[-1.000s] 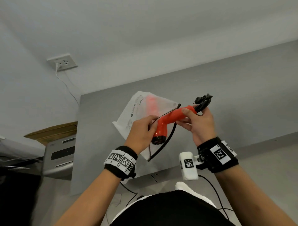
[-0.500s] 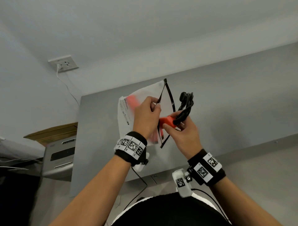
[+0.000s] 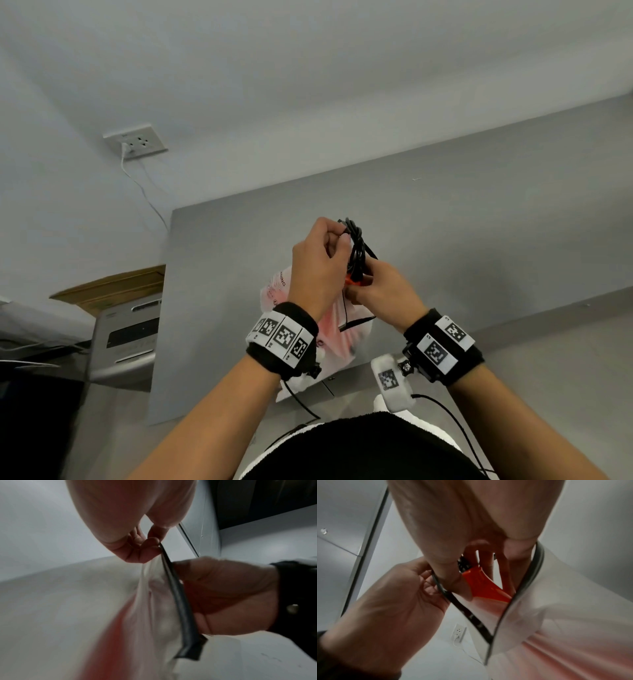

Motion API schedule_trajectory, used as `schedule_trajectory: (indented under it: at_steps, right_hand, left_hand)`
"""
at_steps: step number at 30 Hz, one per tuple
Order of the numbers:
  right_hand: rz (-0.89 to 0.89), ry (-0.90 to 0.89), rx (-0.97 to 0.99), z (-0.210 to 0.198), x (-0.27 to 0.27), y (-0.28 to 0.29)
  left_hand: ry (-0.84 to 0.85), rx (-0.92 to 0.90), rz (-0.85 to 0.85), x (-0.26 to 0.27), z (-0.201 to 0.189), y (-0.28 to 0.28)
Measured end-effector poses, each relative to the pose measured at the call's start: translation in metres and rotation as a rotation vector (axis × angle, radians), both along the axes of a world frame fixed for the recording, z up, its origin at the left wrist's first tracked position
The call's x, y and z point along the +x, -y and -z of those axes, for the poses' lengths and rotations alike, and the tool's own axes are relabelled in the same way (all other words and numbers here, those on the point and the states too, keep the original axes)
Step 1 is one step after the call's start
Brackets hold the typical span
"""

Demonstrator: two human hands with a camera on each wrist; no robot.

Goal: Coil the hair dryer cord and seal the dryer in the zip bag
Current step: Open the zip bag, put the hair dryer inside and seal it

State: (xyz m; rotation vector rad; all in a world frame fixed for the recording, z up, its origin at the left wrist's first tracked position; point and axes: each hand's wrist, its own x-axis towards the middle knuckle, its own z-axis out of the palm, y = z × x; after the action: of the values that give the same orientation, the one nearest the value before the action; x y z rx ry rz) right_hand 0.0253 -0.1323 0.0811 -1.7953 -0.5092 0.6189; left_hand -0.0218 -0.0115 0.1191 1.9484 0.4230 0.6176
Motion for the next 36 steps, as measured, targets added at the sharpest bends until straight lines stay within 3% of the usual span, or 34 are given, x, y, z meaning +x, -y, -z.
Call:
schedule_trajectory:
  at_steps: [3,10,14,18,22,26,30,33,36]
  right_hand:
    - [-0.025,0.001,-0.010,0.001,0.002,-0.002]
    - [-0.058,-0.055,0.025,-0.003,0.002,-0.007]
    - [-0.152,-0.081,-0.011,-0.003,0.004,-0.008]
    - [-0.178,-0.155,-0.024,-0.002,0.008,-0.005]
    - [-0.052,-0.198,0.036,0.000,0.014,-0.005]
    - [0.161,-0.235,0.086,0.005,0.016,-0.011]
    - [0.336,-0.372,0.154,0.014,0.018,-0.012]
    - [0.418,-0.460,0.232,0.017,0.020,-0.008]
    - [0.468,-0.553,0.336,0.018,0.023,-0.005]
  left_hand:
    - [-0.028,0.022,0.011,0.000,0.004,0.001]
    - [-0.310,0.189,-0.009,0.021,-0.004,-0.023]
    - [-0.208,0.210,-0.029,0.026,-0.012,-0.025]
    - [-0.178,0.334,0.158,0.008,-0.012,0.000]
    - [-0.185,0.356,0.093,0.004,-0.003,-0.005]
    - [-0.403,0.353,0.113,-0.003,0.005,-0.013]
    - [-0.552,0.480,0.203,-0.022,0.022,0.004]
    - [-0.547,0.598,0.300,-0.032,0.038,0.004]
    - [-0.516,0.581,0.377,-0.036,0.045,0.000]
